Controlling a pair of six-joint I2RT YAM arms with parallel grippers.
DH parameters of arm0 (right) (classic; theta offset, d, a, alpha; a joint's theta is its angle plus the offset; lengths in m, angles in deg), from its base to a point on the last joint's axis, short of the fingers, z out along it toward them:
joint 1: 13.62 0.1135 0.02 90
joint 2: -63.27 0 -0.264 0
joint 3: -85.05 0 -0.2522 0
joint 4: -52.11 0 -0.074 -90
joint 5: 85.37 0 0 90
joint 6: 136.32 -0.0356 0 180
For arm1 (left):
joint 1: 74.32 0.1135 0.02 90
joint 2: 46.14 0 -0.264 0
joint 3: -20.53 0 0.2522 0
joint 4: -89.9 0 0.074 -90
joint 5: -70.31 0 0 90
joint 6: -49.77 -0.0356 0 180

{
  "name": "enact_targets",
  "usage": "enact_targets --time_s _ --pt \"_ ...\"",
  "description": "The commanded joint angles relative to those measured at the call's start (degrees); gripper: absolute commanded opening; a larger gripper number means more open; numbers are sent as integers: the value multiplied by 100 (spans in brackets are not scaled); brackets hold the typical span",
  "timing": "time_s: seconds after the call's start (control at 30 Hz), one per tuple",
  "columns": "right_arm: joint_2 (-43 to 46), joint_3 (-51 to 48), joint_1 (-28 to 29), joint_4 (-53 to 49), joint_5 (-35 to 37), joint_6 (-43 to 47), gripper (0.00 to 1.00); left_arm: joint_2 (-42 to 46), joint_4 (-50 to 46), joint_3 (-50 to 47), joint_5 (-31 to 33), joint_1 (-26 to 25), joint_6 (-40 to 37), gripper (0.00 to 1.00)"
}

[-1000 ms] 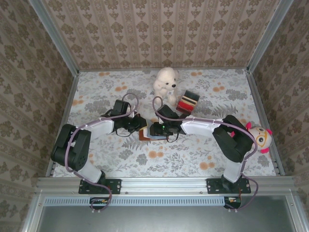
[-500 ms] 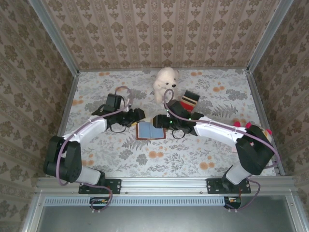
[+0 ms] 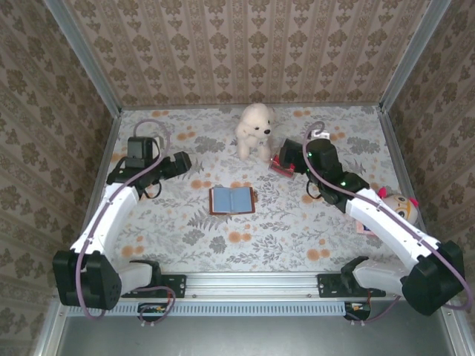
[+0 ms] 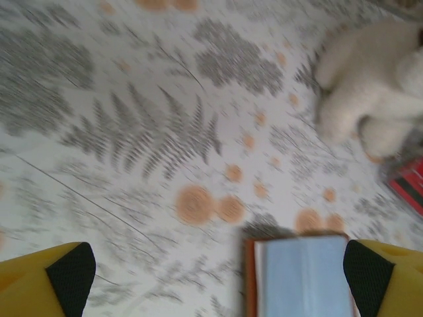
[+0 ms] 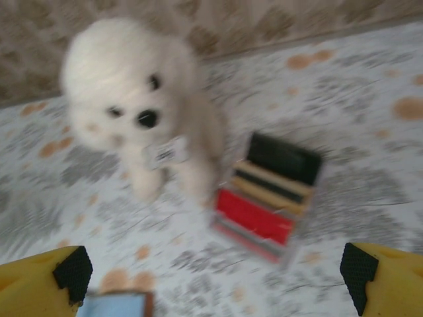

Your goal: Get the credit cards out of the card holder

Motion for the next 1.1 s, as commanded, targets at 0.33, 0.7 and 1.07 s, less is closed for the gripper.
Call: enact_targets --time_s 0.33,0.7,1.07 --pt "-88 -1362 -1557 970 1485 909 100 214 1670 -1204 2880 417 -924 100" --pt "-955 -2407 -1816 3424 939 2102 100 -95 3806 -2227 2773 598 -2002 100" --pt "-1299 -2972 -2203 5515 -990 2594 100 -628 7027 -3595 1505 768 -2841 100"
